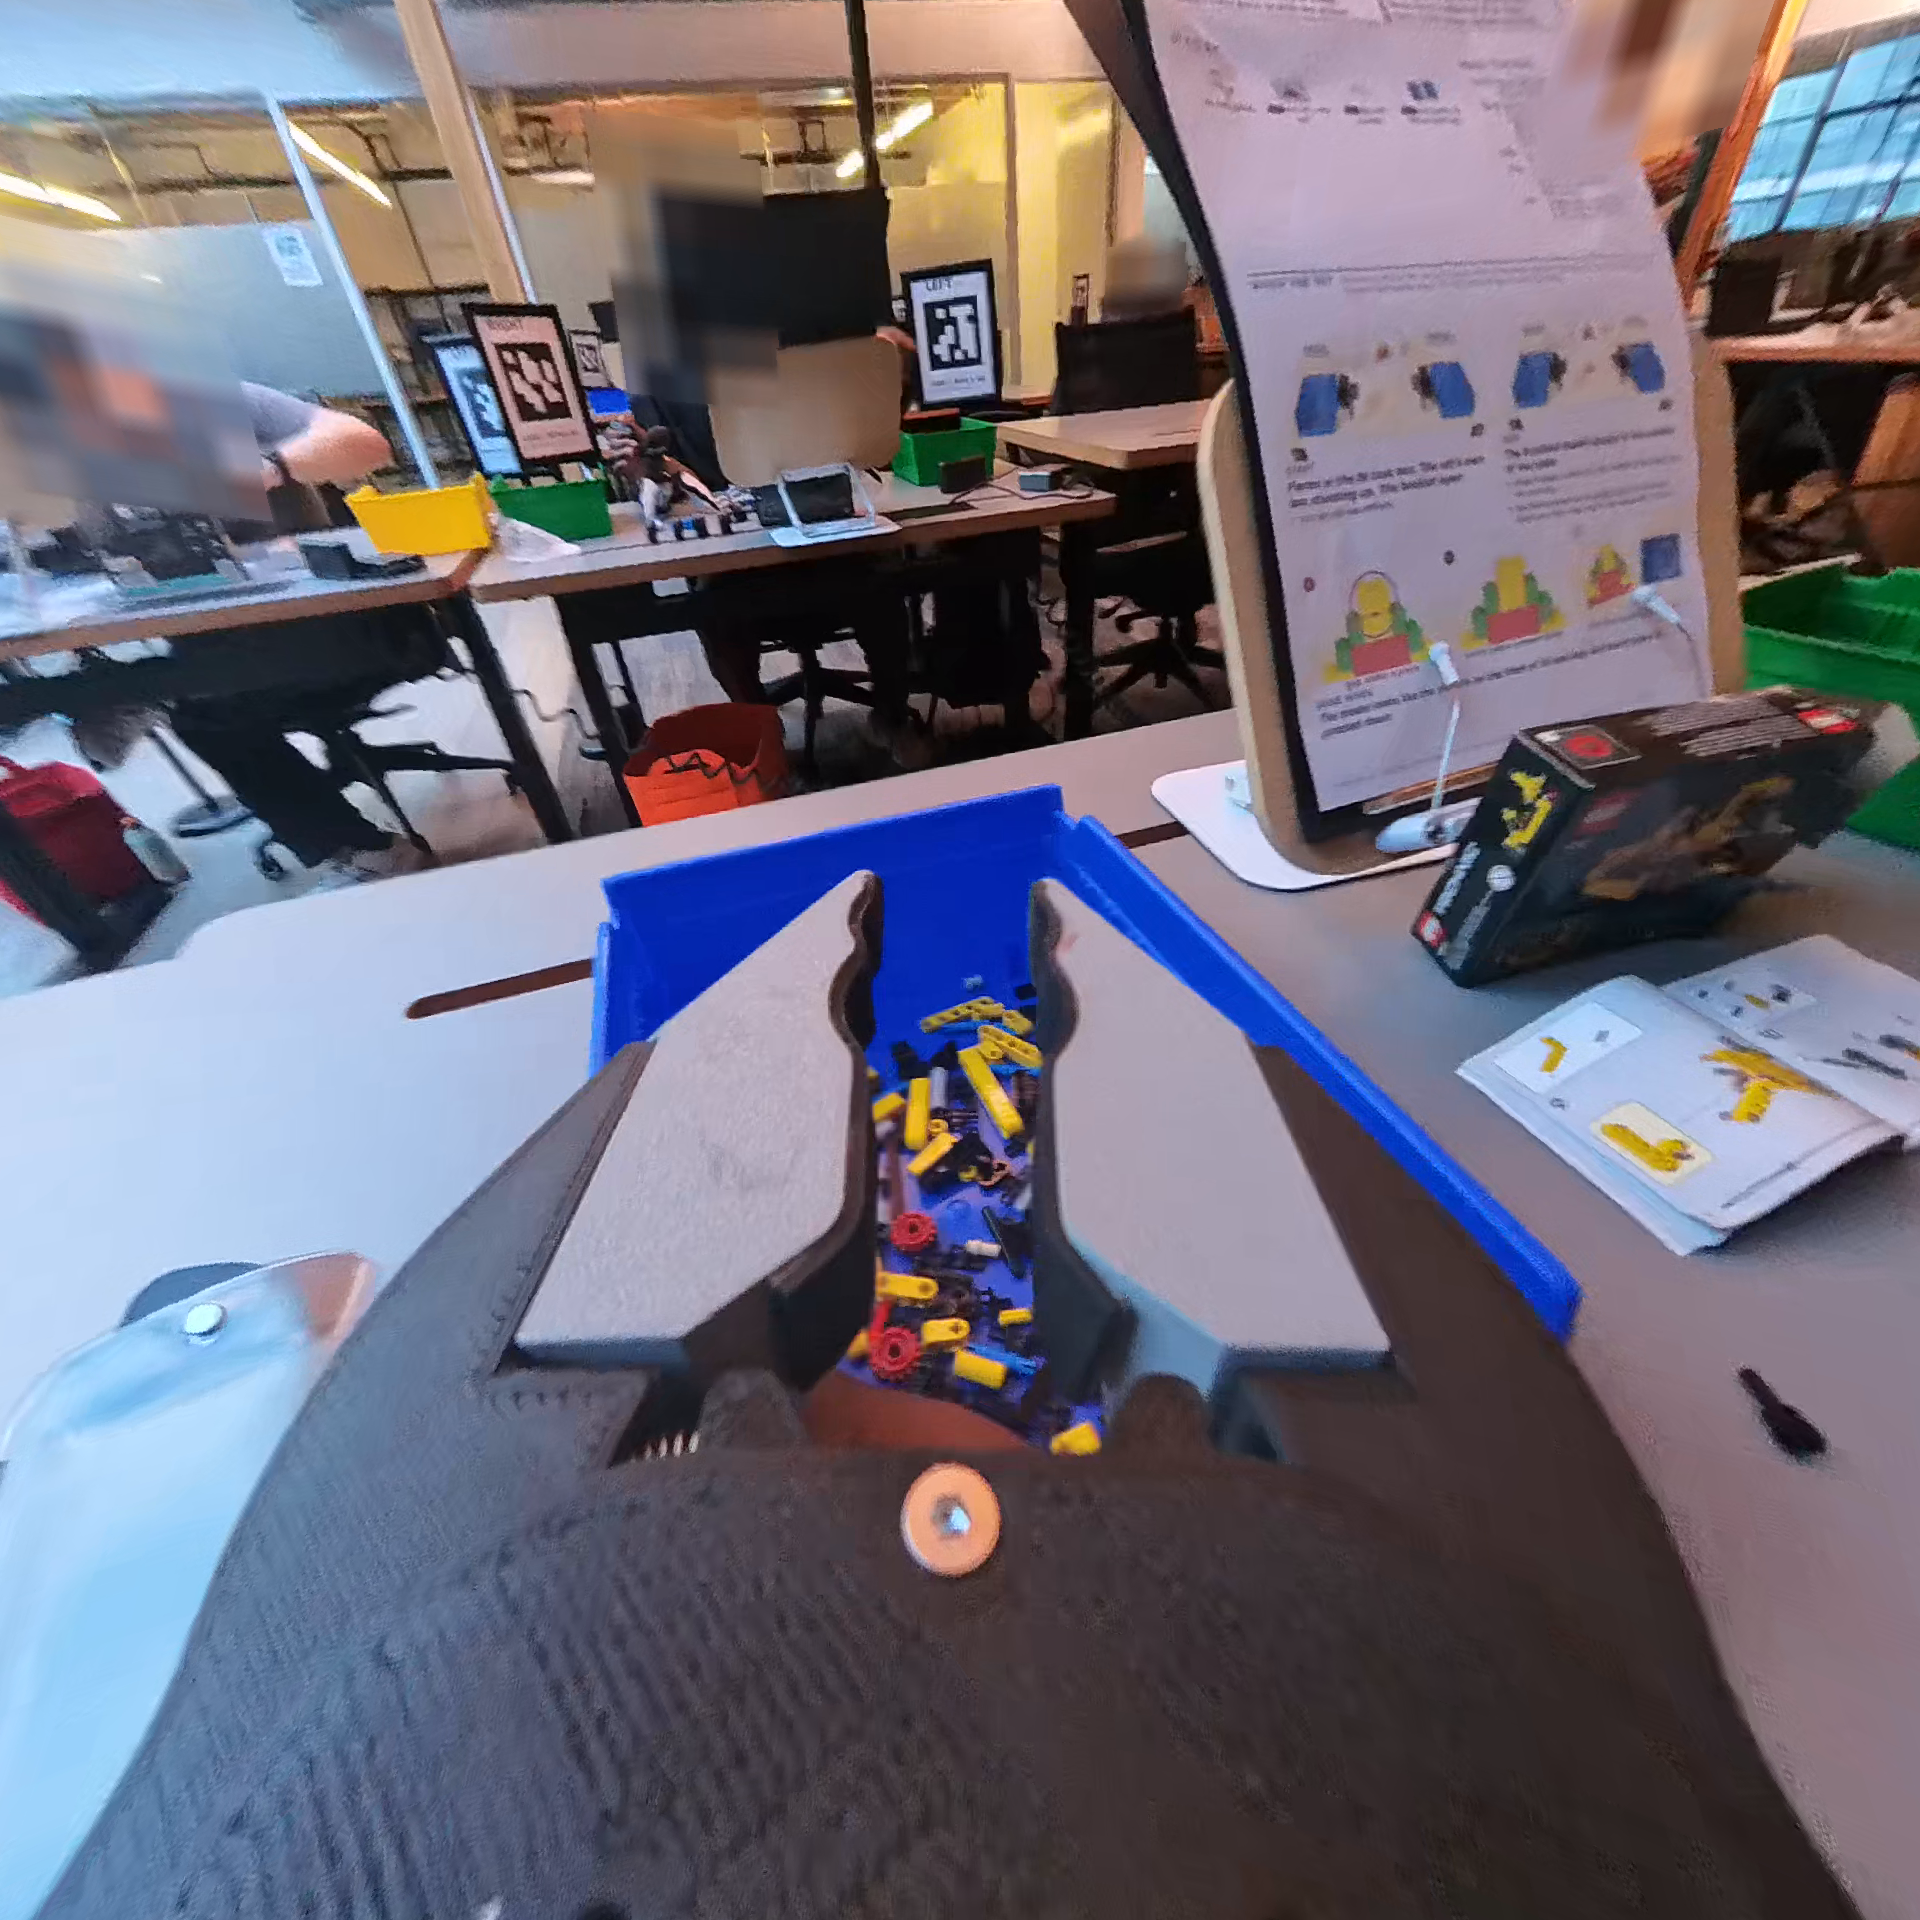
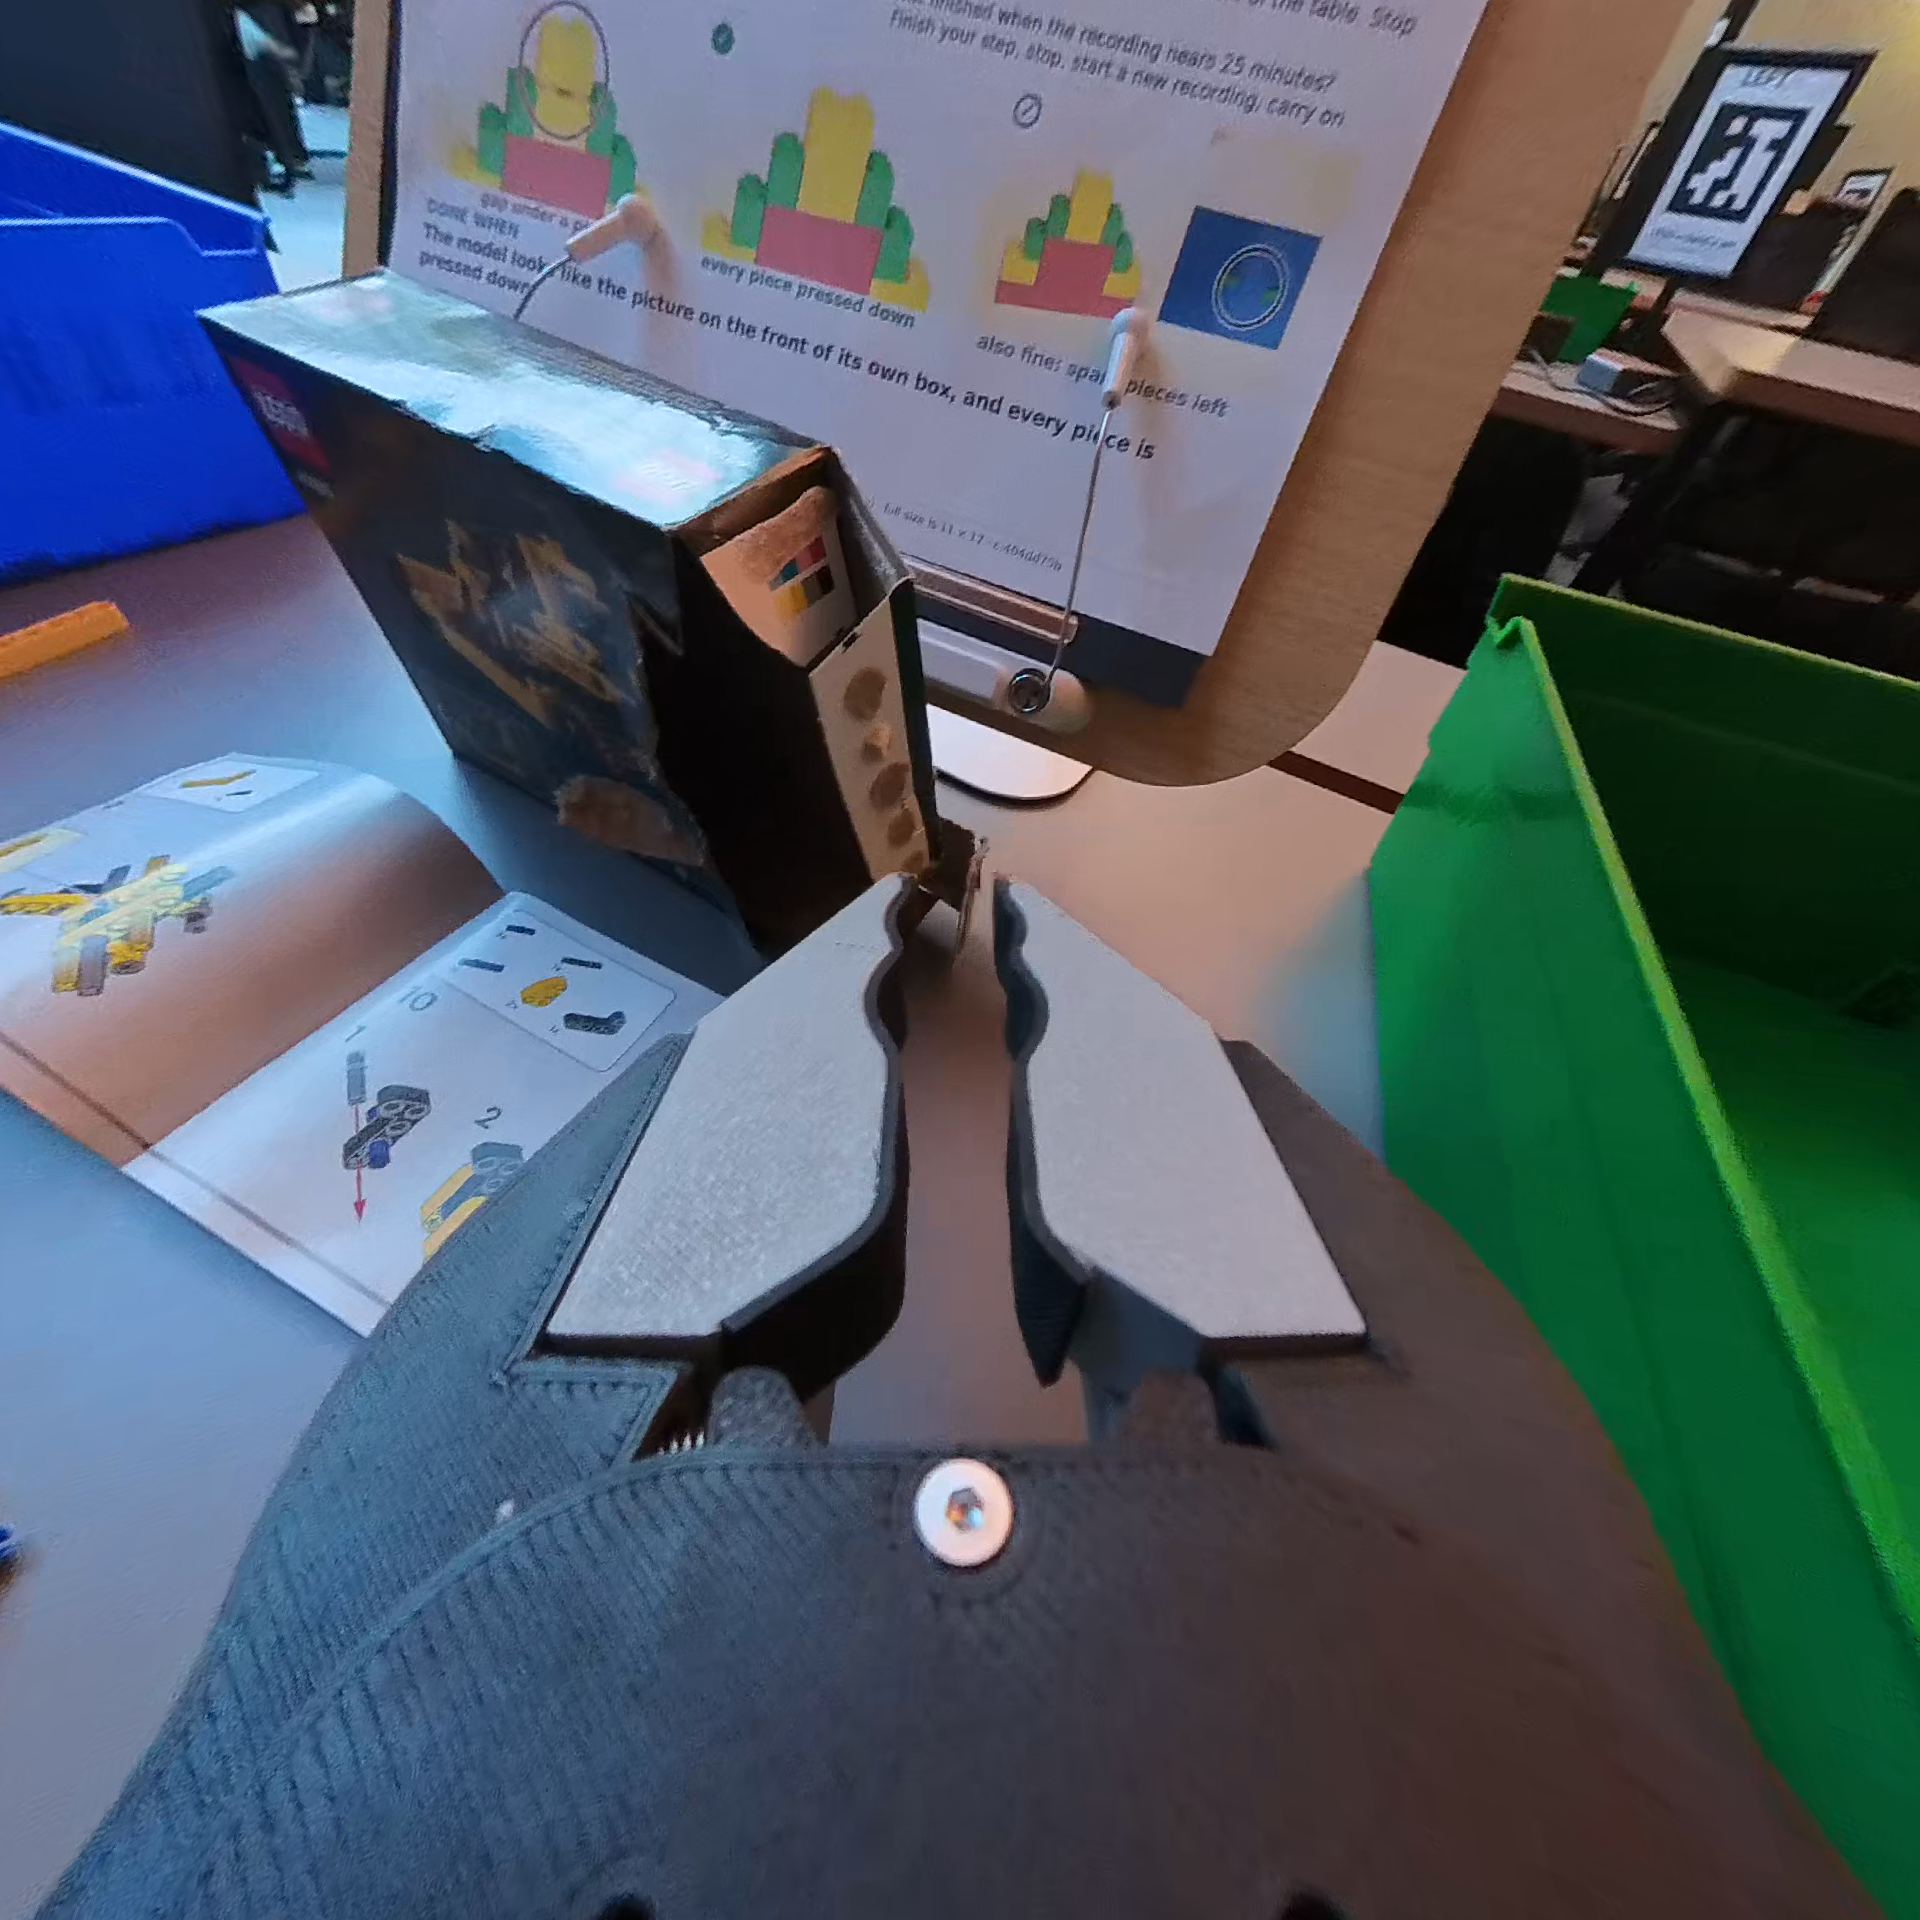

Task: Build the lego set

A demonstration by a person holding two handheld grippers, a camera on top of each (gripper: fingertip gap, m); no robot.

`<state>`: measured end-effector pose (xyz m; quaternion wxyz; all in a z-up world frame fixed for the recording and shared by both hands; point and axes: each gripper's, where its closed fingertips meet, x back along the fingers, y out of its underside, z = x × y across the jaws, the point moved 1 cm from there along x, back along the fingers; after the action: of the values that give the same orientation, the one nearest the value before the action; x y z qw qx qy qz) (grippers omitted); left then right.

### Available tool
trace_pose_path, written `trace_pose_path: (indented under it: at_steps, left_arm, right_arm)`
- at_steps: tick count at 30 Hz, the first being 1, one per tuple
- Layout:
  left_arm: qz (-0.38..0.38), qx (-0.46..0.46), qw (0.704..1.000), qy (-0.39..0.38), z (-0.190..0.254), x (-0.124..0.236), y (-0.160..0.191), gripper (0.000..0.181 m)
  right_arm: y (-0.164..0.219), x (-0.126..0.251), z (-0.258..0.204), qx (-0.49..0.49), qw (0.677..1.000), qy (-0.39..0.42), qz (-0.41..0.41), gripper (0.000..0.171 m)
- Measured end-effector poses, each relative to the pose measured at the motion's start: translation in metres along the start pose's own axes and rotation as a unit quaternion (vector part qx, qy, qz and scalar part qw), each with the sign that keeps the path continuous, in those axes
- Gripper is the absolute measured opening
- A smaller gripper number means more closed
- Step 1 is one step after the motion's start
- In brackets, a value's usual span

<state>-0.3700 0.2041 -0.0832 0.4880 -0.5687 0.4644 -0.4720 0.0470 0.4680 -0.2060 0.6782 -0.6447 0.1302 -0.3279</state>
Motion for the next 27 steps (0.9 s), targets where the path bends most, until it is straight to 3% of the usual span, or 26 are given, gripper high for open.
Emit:
trace_pose_path:
  at_steps: [27]
  left_arm:
    - [-0.006, 0.011, 1.0, -0.015, -0.006, -0.007, 0.017, 0.022]
  right_arm:
    - [-0.004, -0.001, -0.009, 0.009, 1.0, -0.019, 0.011, 0.0]
